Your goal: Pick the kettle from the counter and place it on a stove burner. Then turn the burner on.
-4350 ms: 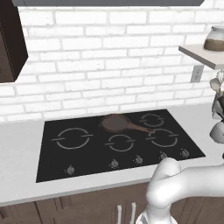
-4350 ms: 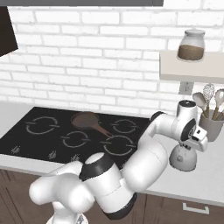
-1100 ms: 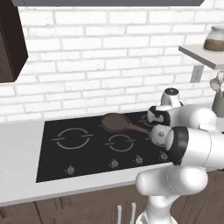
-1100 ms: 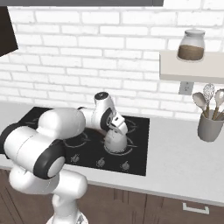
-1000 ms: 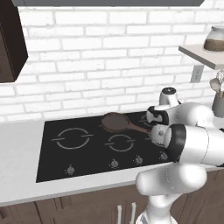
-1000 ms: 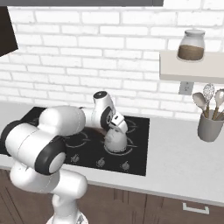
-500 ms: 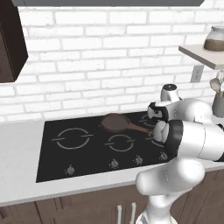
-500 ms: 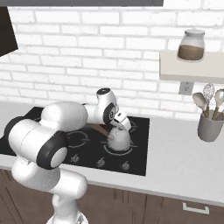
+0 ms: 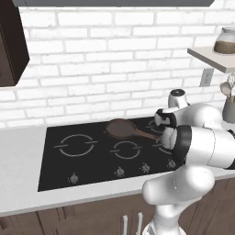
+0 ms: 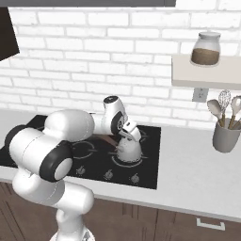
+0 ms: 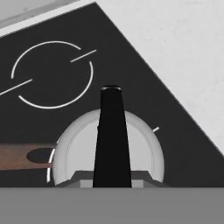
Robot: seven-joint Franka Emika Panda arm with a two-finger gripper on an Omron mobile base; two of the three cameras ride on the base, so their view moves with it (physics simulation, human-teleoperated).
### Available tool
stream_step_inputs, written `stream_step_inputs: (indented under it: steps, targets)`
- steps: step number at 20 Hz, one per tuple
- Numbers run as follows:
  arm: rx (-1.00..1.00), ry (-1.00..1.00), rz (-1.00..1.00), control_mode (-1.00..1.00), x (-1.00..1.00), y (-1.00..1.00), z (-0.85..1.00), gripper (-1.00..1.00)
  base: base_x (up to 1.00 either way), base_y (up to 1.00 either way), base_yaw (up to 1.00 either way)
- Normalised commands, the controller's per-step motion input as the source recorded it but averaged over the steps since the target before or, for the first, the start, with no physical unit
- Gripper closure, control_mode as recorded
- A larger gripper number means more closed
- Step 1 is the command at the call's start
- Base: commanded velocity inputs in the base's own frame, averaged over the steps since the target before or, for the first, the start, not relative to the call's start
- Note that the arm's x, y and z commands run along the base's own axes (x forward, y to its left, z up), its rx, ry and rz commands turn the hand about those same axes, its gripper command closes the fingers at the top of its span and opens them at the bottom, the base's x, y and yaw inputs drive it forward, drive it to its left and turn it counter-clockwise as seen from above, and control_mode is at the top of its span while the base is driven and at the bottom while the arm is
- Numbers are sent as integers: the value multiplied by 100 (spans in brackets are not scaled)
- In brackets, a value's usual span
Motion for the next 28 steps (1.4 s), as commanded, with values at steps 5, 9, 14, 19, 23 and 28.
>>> stream_step_inputs:
  steps: [5, 9, 14, 19, 23, 28]
  targets:
    - [-1, 0, 0, -100, 0, 0, 0, -100, 0, 0, 0]
    - [0, 0, 0, -100, 0, 0, 0, -100, 0, 0, 0]
    - [0, 0, 0, -100, -2, 0, 9, -100, 0, 0, 0]
    - [3, -16, 1, -100, -59, -3, 80, -100, 0, 0, 0]
    - [0, -6, 3, -100, -100, -24, 54, -100, 0, 0, 0]
    - [0, 13, 13, -100, -96, -56, -23, -100, 0, 0, 0]
